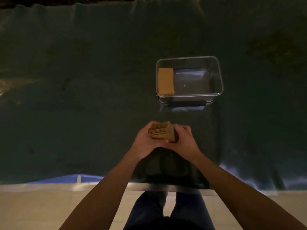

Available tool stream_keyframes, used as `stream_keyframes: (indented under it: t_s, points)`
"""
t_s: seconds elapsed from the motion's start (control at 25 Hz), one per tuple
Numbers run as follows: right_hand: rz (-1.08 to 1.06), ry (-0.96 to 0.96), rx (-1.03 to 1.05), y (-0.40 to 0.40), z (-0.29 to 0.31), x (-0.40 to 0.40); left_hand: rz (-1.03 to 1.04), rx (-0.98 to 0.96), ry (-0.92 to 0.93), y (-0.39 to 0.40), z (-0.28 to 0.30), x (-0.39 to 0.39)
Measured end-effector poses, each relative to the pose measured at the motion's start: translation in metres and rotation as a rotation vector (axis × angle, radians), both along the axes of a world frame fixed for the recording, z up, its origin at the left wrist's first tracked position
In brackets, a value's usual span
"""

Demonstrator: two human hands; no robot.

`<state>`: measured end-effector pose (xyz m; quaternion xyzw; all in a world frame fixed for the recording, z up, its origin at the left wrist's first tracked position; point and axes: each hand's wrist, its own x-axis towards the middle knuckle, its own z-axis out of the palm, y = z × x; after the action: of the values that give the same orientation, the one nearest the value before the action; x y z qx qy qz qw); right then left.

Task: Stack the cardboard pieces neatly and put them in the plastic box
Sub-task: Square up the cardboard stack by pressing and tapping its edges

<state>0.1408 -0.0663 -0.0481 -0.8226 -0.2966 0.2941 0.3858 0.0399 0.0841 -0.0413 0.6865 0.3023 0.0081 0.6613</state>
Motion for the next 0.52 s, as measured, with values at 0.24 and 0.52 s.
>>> stream_keyframes:
  t_s: [0.24,0.52]
  points:
    - [-0.085,-0.041,-0.013,0.001,-0.015,-0.014,-0.083,0.182,0.032,-0.013,-0.002,0.002]
    - [-0.037,-0.144,-0.093,0.001,-0.028,-0.01,-0.155,0.495,0.093,-0.015,0.024,-0.006]
